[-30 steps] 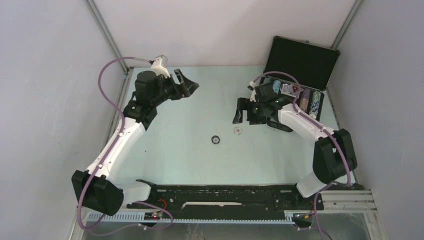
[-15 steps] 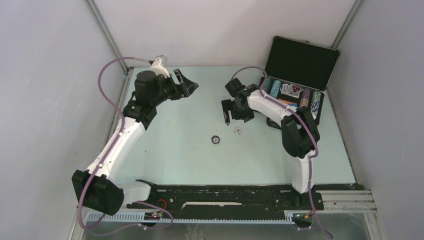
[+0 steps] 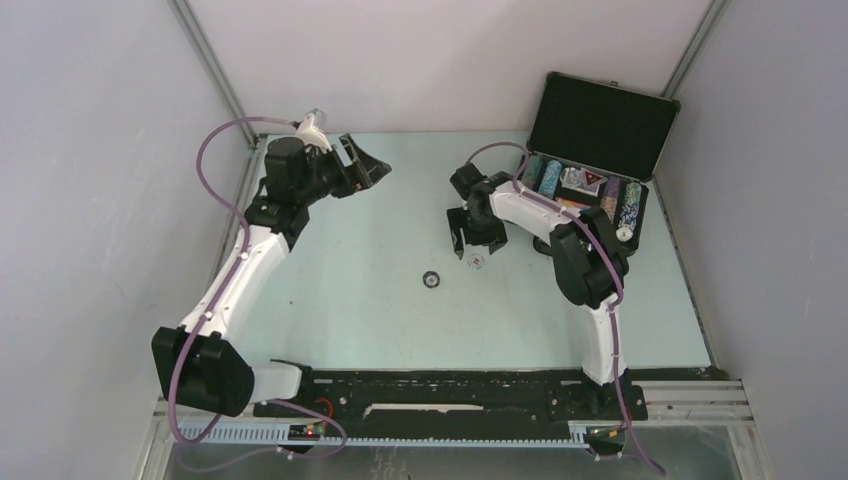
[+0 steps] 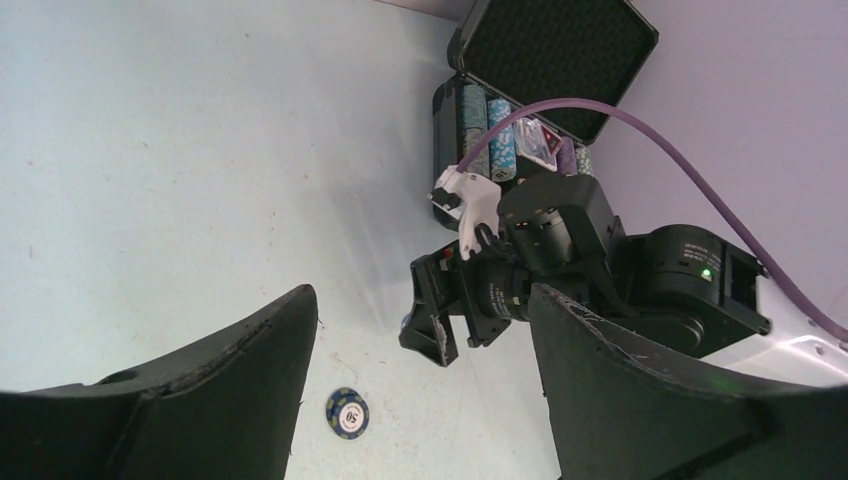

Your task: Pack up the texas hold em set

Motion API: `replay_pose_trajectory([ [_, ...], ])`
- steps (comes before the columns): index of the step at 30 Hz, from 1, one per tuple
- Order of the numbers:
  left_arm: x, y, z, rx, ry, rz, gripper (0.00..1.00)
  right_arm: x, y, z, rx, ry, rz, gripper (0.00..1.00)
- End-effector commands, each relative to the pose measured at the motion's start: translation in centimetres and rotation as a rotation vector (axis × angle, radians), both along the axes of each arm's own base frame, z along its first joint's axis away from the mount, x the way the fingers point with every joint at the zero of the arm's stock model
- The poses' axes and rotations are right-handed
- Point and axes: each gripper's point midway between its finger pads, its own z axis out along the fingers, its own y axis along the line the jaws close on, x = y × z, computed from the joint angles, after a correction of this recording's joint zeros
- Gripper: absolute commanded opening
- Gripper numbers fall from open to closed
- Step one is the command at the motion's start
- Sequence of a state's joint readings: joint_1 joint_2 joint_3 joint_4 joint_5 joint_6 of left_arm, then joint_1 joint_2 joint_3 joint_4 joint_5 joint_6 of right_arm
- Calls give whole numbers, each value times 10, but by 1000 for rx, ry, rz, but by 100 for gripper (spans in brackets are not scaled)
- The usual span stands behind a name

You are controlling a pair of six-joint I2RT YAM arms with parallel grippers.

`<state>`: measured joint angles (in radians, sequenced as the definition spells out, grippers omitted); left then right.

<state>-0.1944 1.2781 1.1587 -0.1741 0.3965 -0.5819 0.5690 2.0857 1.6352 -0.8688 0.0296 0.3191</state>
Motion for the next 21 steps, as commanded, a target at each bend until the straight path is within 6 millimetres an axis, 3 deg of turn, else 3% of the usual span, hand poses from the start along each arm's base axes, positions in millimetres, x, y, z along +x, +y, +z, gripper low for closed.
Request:
replay_pose_trajectory([
  [1, 4, -6, 29, -52, -65, -34, 83, -2, 10, -13, 8, 8, 0, 82],
  [11, 5, -7, 27, -56, -60, -39, 83, -4, 4, -25, -12, 2, -10, 77],
  [21, 6, -7, 26, -55, -58, -43, 83, -4, 3, -35, -17, 7, -11, 62],
])
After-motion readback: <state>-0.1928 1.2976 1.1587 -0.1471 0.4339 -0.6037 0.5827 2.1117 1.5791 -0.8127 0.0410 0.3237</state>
